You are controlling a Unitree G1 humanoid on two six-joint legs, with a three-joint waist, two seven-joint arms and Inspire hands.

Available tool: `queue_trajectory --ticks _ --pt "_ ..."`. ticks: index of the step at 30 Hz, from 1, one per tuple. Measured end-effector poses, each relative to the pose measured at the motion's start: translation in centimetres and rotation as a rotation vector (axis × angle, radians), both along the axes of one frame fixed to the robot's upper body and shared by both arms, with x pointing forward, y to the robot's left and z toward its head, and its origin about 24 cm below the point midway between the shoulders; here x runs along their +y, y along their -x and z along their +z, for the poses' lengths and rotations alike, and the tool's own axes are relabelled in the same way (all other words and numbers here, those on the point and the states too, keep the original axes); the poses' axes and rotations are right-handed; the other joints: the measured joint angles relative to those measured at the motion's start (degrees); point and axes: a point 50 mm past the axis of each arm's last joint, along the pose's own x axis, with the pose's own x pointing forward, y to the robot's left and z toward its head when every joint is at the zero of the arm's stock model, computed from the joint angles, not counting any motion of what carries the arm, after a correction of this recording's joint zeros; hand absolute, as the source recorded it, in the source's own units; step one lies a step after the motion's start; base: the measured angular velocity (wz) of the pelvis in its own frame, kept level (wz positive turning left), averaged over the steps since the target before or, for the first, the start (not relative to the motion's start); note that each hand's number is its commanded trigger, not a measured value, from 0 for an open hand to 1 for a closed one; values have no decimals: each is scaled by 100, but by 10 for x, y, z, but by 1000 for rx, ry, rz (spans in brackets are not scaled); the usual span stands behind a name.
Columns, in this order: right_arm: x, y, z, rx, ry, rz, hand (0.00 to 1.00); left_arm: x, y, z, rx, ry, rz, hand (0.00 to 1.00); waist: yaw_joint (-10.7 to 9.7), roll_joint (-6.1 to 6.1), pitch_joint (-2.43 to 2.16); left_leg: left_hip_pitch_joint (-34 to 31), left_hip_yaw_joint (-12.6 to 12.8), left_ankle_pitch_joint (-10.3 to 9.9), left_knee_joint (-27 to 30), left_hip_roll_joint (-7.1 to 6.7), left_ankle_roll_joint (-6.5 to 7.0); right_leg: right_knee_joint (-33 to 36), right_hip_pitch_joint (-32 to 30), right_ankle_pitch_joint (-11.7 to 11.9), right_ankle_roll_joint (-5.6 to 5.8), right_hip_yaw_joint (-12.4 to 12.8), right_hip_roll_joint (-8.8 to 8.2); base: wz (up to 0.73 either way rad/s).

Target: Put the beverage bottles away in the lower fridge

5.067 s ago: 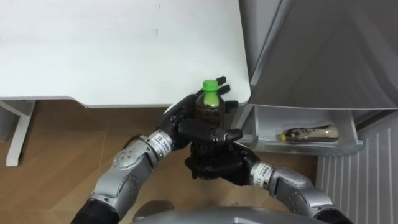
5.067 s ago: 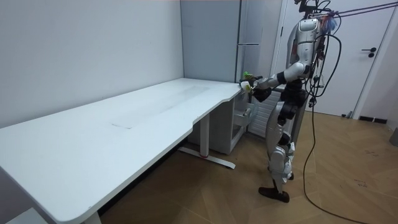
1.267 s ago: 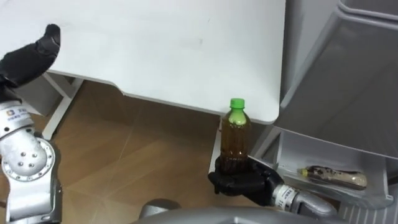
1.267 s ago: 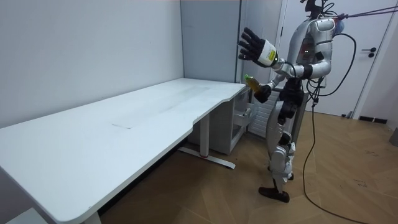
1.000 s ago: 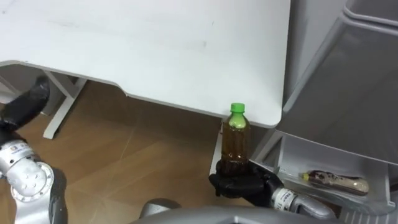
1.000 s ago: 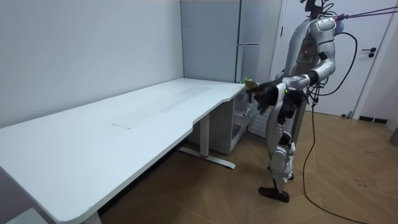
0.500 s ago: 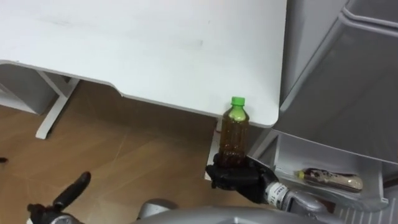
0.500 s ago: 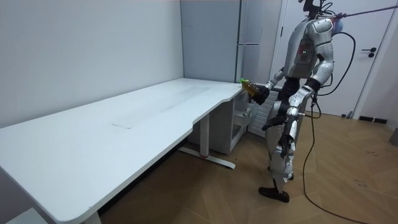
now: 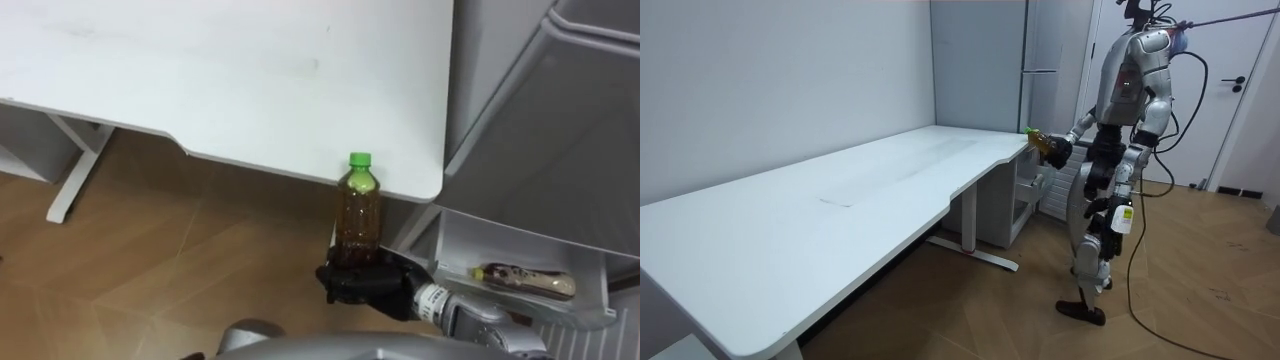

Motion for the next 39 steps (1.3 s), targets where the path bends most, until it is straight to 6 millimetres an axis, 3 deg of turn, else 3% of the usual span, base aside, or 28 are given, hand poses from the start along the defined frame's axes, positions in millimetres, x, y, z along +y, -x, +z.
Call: queue_trajectory --ticks 1,4,7,13,30,39 --pt "0 -1 1 -4 1 5 100 -5 -5 -2 34 4 -165 0 -112 14 0 -48 -34 -5 51 -2 4 2 -1 1 0 -65 -6 19" --pt "0 -1 0 1 7 5 100 -8 -29 -3 54 -16 -407 0 -316 48 -6 -126 -95 -8 95 3 3 10 -21 7 -10 -141 1 14" --pt "-1 0 -1 4 11 4 100 -10 -36 -3 72 -35 -519 0 -507 54 -20 -126 -52 -7 110 2 4 -2 -26 7 -10 -94 0 -5" --pt "-3 -2 0 -3 0 -4 100 -9 -42 -3 98 -59 -667 0 -642 -14 -32 -179 -36 -6 153 2 6 2 -127 7 -10 -62 -2 -1" --pt "-9 -7 2 -25 36 -3 100 -17 -40 -7 173 -21 -813 0 -645 50 -15 -85 225 -19 122 40 19 22 -217 44 -3 240 16 -8" --pt "-10 -8 2 -33 50 5 100 -18 -42 -8 179 -19 -828 0 -682 68 -17 -85 236 -25 115 39 25 14 -217 50 3 246 16 0"
